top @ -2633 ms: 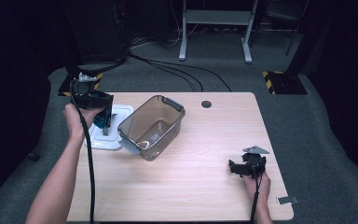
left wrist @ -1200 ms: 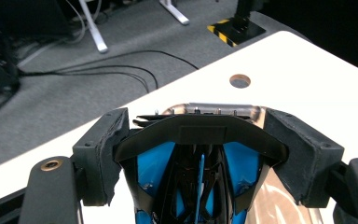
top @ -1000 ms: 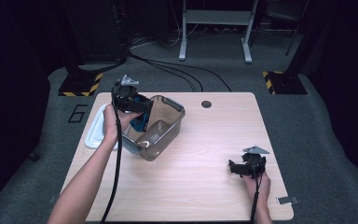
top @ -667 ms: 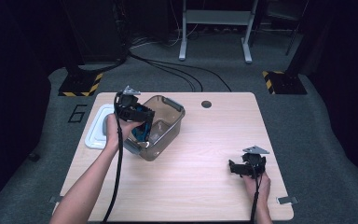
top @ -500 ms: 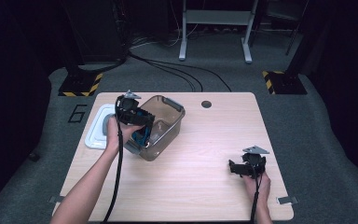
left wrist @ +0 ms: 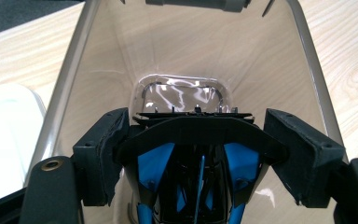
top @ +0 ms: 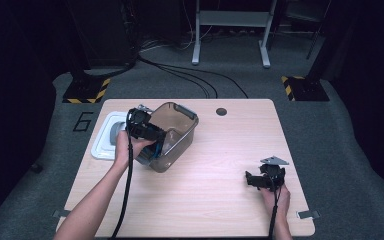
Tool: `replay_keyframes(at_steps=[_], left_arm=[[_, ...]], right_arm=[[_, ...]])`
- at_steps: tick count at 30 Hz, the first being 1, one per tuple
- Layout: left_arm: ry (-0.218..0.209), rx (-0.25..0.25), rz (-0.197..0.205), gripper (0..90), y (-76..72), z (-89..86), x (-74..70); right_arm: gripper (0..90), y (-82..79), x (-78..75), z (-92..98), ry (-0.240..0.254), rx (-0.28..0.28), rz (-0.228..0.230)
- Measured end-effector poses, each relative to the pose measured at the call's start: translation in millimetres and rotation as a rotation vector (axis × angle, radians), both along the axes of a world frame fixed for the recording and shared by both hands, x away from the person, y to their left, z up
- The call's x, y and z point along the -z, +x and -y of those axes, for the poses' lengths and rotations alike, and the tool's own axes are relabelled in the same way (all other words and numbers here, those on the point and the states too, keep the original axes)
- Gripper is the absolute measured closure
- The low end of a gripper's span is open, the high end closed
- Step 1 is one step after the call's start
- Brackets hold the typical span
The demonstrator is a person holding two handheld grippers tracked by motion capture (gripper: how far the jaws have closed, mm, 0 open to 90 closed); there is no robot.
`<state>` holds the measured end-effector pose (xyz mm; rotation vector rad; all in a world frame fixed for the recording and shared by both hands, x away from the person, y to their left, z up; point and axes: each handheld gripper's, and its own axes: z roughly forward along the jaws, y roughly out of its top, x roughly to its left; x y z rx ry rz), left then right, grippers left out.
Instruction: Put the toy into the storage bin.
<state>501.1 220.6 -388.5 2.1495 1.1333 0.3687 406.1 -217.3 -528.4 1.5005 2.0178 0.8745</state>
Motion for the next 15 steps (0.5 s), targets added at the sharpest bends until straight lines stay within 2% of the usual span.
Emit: replay_keyframes(at_steps=[15], left_arm=[[0.029, 0.007, -0.047, 25.0, -4.0, 0.0, 11.4]], right_arm=[[6.3, 0.0, 0.0, 0.0, 0.001, 0.000, 0.001]])
